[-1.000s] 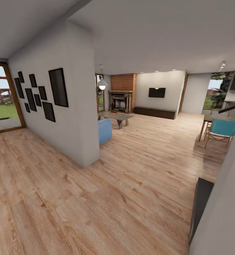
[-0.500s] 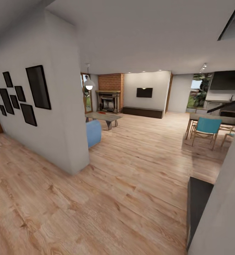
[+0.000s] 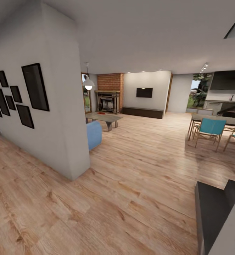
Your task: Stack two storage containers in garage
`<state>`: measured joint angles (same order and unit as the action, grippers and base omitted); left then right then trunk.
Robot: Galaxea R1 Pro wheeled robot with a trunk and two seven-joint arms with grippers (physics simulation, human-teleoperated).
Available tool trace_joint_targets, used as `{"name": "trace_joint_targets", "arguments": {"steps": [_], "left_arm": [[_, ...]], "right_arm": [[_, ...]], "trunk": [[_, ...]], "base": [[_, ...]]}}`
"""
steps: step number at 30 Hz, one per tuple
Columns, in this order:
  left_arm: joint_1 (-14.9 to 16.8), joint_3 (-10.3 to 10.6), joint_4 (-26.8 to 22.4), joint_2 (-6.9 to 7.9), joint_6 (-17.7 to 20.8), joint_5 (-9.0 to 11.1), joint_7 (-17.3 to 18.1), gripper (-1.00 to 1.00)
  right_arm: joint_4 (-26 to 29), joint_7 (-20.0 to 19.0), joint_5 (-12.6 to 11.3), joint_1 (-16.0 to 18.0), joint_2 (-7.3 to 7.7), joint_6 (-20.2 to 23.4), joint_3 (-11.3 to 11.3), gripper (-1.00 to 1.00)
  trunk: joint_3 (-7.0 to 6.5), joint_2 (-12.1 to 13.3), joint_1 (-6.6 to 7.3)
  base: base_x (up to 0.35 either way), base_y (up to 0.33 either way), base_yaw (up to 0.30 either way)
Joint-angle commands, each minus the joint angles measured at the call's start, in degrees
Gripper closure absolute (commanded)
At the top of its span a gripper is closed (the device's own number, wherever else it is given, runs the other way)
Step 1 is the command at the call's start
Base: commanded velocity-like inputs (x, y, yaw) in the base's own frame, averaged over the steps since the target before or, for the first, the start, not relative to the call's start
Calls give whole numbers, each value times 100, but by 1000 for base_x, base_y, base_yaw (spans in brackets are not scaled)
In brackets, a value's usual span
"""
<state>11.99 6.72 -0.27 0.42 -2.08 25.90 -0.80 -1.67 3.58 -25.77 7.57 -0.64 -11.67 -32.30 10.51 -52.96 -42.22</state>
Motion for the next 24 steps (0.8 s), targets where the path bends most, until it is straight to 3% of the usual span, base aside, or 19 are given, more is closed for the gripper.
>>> {"name": "trace_joint_targets", "arguments": {"steps": [1, 11, 24], "left_arm": [[4, 49, 1, 0, -11, 44, -8, -100], [5, 49, 1, 2, -3, 46, -8, -100], [5, 49, 1, 1, -14, 40, -8, -100]], "right_arm": [[-18, 7, -43, 7, -3, -31, -48, -100], [-18, 16, -49, 7, -39, -45, -49, -100], [-18, 20, -45, 7, -36, -31, -49, -100]], "trunk": [[8, -5, -4], [8, -5, -4], [8, -5, -4]], "base": [[316, 119, 0], [321, 59, -39], [323, 2, -269]]}}
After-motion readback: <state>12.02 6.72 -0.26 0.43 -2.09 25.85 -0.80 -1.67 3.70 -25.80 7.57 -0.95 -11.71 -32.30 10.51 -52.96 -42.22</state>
